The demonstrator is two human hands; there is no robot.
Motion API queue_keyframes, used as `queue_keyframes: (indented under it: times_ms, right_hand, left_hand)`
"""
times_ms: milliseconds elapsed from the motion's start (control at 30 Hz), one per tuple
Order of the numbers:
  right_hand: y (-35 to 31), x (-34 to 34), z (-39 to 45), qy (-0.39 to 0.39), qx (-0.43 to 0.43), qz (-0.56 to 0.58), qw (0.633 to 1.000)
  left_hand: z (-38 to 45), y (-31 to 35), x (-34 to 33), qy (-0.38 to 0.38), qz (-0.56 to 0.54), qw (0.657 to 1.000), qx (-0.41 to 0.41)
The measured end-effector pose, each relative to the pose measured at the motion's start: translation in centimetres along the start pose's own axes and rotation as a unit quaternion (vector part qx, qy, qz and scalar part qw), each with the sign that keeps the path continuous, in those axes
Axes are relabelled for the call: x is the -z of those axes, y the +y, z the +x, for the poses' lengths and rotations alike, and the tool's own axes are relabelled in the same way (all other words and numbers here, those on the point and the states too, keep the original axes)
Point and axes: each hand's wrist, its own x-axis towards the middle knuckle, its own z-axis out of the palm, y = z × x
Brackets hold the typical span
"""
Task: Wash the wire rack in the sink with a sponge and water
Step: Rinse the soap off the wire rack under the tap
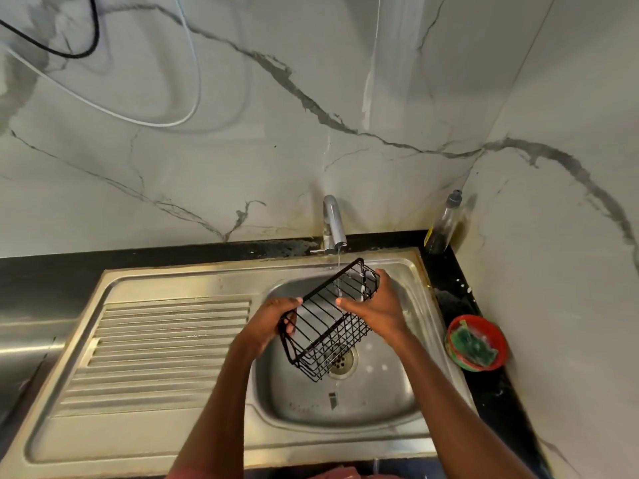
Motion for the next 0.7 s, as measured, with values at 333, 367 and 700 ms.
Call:
queue_keyframes:
  times_ms: [333,367,700]
  right_hand:
    - [-0.7,0.9,-1.6,0.000,0.083,-0.103,0.991]
    - [-0.8,0.6,-2.0,-0.016,0.081,-0.104,0.991]
    - [0.1,-1.2,-2.6,-0.131,0.111,-0.037,0.984]
  left_hand:
    - [1.2,2.0,-4.2,-0.035,0.107,0.993,-0.032]
    - [1.4,2.1,-4.6,-0.032,0.086,0.995,-0.032]
    - [0.8,1.0,-5.6,0.106,0.010,0.994,0.000]
